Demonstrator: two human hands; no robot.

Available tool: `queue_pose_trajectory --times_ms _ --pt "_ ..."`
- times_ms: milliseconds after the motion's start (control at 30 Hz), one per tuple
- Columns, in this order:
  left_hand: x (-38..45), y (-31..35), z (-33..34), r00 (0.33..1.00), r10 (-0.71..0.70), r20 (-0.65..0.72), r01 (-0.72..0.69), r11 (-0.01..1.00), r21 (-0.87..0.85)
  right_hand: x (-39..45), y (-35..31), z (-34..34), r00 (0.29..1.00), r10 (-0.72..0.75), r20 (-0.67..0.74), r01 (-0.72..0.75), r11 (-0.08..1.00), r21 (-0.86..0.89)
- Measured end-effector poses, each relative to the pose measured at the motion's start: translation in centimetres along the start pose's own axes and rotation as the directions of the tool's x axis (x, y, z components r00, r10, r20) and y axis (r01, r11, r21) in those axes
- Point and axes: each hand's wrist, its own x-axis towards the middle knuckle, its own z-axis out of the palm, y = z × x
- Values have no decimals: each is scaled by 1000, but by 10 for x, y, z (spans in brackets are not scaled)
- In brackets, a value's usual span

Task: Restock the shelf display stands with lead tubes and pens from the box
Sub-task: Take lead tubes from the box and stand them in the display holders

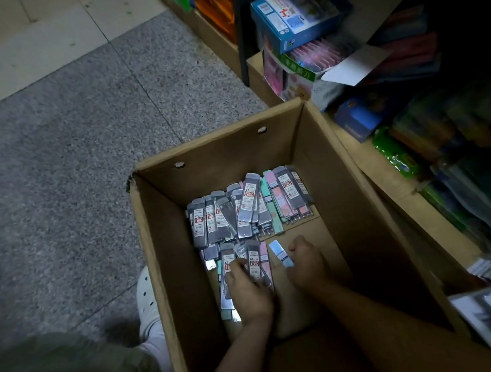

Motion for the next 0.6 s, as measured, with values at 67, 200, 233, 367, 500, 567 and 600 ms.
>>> queue_pose_trajectory --times_ms 67,200,233,367,500,567,600 --pt "5 -2 2 994 -104 20 105 993 -49 -1 -1 1 1000 -6 6 6 1000 -6" --pt "9 2 -2 943 -294 158 329 898 -291 -9 -2 -4 999 -24 23 23 999 35" --pt "9 5 -6 932 -301 204 356 866 -351 -12 -3 -10 999 -11 30 7 995 101" --pt "7 37 -31 932 -92 351 266 831 -489 -27 -14 -55 987 -142 76 107 931 350" --pt "4 104 -64 896 229 379 4 851 -525 -52 -39 -130 974 -228 -9 201 838 507" --pt "2 145 -85 826 395 402 -151 843 -517 -71 -53 -174 965 -245 -96 258 814 520" --pt "-1 167 -97 774 464 431 -209 829 -518 -82 -59 -197 956 -261 -137 293 800 524"
